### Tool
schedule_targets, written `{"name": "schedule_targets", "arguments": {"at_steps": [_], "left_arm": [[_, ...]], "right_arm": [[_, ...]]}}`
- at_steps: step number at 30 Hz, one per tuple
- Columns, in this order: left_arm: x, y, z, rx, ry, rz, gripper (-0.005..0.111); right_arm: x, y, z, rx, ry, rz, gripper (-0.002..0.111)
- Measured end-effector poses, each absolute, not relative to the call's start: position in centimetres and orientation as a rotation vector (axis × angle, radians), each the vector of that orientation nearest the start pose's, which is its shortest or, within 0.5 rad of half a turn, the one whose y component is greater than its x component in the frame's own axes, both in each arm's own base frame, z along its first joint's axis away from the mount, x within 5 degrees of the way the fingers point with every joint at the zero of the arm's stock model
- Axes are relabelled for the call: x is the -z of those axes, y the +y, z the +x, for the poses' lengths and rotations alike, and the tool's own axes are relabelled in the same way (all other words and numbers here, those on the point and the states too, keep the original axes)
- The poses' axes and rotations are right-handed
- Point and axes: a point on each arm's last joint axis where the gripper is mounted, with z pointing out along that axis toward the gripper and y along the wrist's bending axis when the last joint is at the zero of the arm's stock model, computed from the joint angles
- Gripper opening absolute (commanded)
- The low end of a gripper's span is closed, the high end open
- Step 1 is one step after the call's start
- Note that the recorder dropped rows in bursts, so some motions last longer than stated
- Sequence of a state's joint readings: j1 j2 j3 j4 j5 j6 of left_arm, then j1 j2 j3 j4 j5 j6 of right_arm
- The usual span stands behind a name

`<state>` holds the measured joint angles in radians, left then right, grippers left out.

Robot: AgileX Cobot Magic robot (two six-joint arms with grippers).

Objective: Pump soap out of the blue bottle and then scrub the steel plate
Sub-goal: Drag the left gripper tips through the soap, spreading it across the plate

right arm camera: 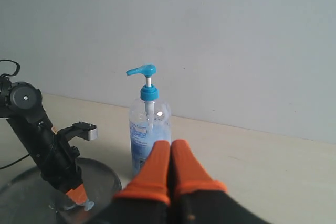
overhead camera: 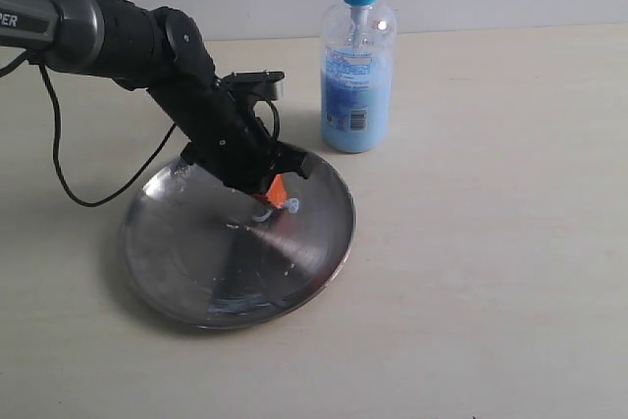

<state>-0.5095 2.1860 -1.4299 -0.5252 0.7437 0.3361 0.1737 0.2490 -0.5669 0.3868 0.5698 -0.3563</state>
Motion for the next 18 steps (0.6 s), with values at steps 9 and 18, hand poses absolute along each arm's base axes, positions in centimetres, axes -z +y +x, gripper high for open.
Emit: {"name": "schedule_targets", "arguments": {"at_steps": [9, 18], "left_arm": [[-10.29, -23.53, 35.86, 0.591, 2.874, 0.688, 0.0], [-10.24, -22.95, 36.31, 0.461, 2.855, 0.741, 0.0]], "right_arm": [[-33.74, 2.62, 4.2, -0.284, 1.676, -0.322, 0.0], [-33.74, 2.62, 4.2, -0.284, 1.676, -0.322, 0.0]]}}
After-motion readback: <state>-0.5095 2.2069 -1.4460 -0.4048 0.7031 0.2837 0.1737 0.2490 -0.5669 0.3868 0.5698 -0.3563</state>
